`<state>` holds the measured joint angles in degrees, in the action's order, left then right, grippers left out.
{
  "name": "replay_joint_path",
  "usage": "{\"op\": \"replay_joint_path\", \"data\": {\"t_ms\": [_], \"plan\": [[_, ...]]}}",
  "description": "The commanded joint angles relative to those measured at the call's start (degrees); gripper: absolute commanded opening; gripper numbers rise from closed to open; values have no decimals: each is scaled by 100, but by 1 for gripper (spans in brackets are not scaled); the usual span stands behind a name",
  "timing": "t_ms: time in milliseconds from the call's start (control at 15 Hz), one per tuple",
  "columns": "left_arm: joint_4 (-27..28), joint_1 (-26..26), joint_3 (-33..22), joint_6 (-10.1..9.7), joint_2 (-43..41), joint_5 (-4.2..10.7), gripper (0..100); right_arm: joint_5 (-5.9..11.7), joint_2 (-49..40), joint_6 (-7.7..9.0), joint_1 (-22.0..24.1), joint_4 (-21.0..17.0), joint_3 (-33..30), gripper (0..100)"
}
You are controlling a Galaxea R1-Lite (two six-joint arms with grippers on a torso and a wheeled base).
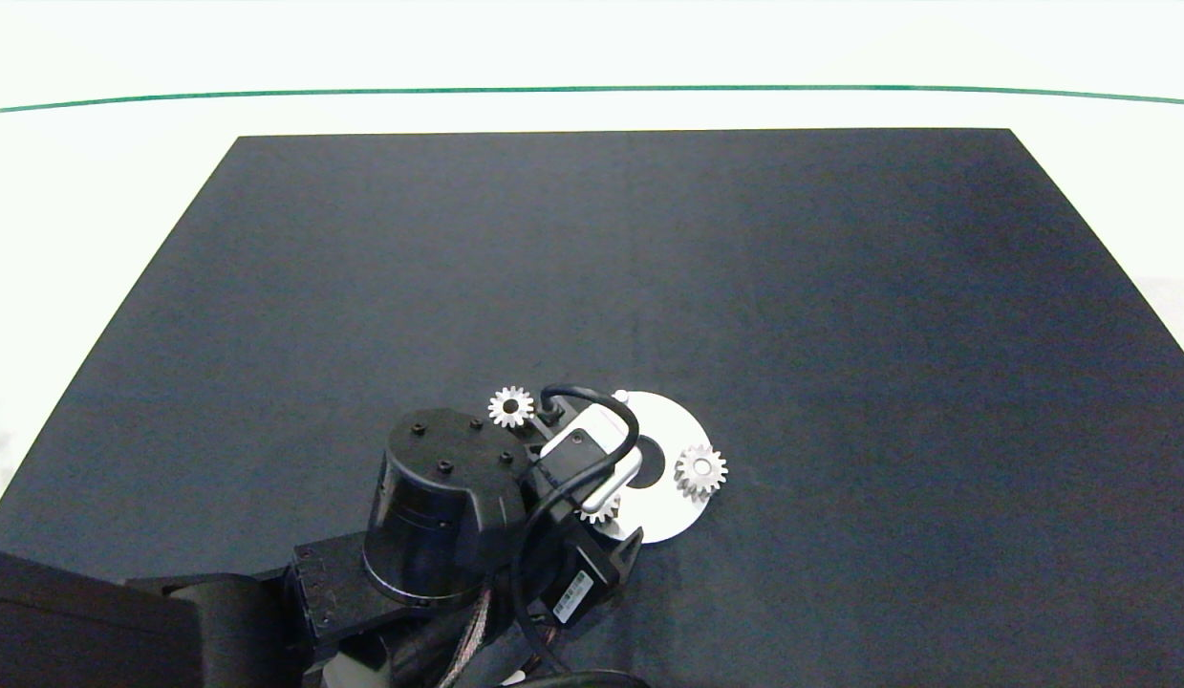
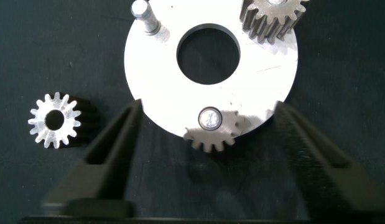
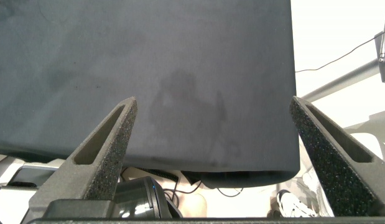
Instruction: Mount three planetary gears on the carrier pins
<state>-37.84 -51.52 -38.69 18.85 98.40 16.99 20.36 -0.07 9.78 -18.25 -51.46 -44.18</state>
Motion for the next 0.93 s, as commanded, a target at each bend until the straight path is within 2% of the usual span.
{"op": "replay_joint_path", "data": {"t_ms": [67, 400, 533, 667, 733, 867, 933], "plan": [[84, 10, -77, 40, -260, 14, 100, 12, 7, 7, -3, -31, 6, 100], [971, 72, -560, 49, -708, 14, 100, 12, 7, 7, 6, -31, 6, 100], [989, 397, -745, 75, -656, -47, 100, 12, 7, 7, -3, -31, -29, 100], [998, 669, -789, 137, -603, -267, 100, 21, 7, 7, -3, -31, -56, 100], [998, 740, -798, 163, -594, -311, 100, 12, 7, 15, -3, -31, -56, 100], [989, 1144, -850, 225, -506, -601, 100, 12, 7, 15, 6, -31, -56, 100], [998, 1249, -859, 277, -489, -662, 100, 12, 7, 15, 6, -31, -56, 100]]}}
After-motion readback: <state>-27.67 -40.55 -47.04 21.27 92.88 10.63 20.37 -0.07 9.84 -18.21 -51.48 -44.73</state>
